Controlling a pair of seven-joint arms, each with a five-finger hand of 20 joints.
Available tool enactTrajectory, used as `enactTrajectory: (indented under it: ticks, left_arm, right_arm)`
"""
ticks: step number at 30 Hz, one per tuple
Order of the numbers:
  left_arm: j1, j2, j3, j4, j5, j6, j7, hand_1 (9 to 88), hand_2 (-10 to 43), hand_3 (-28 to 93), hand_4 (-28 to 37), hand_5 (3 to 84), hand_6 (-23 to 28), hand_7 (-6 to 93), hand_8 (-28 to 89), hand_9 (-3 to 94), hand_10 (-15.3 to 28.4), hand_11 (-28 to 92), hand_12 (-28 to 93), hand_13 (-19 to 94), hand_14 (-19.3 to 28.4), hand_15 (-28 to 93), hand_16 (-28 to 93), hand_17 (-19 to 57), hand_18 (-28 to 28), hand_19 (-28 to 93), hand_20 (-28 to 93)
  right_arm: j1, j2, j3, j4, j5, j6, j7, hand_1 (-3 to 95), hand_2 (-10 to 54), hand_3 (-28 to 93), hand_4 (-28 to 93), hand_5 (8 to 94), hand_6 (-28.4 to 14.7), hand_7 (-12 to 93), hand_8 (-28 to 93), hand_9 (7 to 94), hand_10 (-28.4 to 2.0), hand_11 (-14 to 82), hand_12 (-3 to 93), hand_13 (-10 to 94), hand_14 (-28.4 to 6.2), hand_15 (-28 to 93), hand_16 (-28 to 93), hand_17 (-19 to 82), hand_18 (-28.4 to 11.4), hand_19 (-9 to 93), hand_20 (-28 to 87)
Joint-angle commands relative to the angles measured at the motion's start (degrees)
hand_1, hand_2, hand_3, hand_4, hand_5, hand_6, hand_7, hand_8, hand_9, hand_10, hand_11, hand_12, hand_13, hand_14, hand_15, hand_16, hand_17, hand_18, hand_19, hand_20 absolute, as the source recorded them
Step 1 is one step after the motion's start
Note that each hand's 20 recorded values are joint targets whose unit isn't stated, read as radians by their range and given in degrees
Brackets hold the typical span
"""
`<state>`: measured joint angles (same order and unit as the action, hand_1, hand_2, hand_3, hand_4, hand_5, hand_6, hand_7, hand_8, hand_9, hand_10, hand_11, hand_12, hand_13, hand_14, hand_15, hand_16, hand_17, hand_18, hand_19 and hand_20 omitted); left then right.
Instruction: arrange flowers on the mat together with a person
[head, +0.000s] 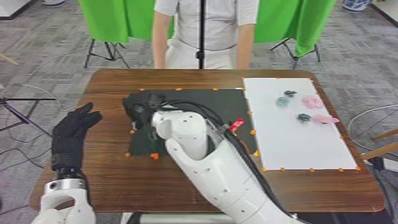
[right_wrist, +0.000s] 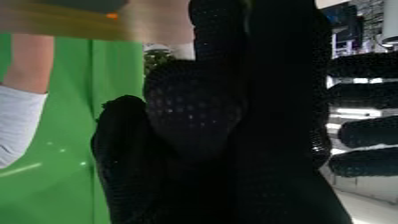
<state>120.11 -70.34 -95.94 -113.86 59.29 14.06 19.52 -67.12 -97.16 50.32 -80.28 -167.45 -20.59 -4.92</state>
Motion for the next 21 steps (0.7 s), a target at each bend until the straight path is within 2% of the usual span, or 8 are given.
enactTrajectory:
  ticks: [1, 10, 11, 13, 21]
  left_arm:
    - [0.5, -0.31, 0.14, 0.34, 0.11, -0.66, -0.20, 18.7, 22.7, 66, -28.3, 47.7, 3.5, 15.8, -7, 48.0, 13.8, 22, 15, 39, 17.0, 19, 3, 6.8, 12.0, 12, 18]
    - [0.2, -0.42, 0.11, 0.56, 0.46, -1.16, -0.14, 16.2, 15.2, 68, -28.3, 47.1, 3.6, 15.1, -6, 47.4, 13.8, 23, 15, 38, 17.2, 19, 3, 6.5, 12.2, 11, 18]
    - [0.3, -0.39, 0.10, 0.53, 0.40, -1.08, -0.13, 16.1, 14.5, 68, -28.3, 47.1, 3.6, 15.0, -6, 47.4, 13.8, 23, 15, 38, 17.3, 19, 3, 6.5, 12.2, 11, 18]
    - [0.5, -0.42, -0.06, 0.46, 0.37, -1.08, -0.21, 16.2, 13.9, 68, -28.3, 47.0, 3.7, 14.8, -6, 47.3, 13.8, 23, 15, 38, 17.3, 19, 3, 6.5, 12.2, 11, 18]
    - [0.8, -0.62, -0.24, 0.17, 0.46, -1.12, -0.30, 16.0, 12.8, 68, -28.3, 46.8, 3.7, 14.6, -6, 47.2, 13.8, 22, 15, 38, 17.4, 19, 3, 6.4, 12.3, 11, 18]
  right_arm:
    - [-0.5, -0.2, 0.5, 0.9, -4.5, 1.1, -1.5, 89.7, -9.5, -28, 37, 78.1, 3.1, 16, 1, 93.6, -8.6, 6.5, 27.3, 94, 0.2, 57, 18, 71, -8.2, 93, 34]
    - [-0.1, 1.7, 0.0, 1.1, -5.9, 1.3, -1.9, 86.3, -9.5, -28, 39, 71.7, 4.0, 17, -4, 93.1, -9.3, 6.4, 26.2, 94, 0.1, 56, 19, 71, -8.5, 93, 34]
    - [0.0, 1.9, -0.1, 0.8, -5.9, 0.7, -1.8, 86.2, -9.5, -28, 39, 70.3, 4.2, 17, -8, 92.9, -9.3, 6.7, 25.9, 94, 0.0, 56, 19, 71, -8.5, 93, 34]
    - [0.2, 2.4, -0.4, 0.5, -5.1, 0.7, -1.5, 85.4, -9.5, -28, 39, 67.6, 4.5, 17, -13, 92.7, -9.4, 7.2, 25.5, 94, -0.1, 56, 20, 71, -8.6, 93, 34]
    - [0.6, 4.5, -2.0, -1.3, -4.2, -0.7, -1.1, 82.6, -9.5, -28, 42, 63.7, 5.1, 18, -15, 91.8, -9.7, 9.6, 23.3, 94, -0.3, 55, 20, 70, -8.7, 93, 34]
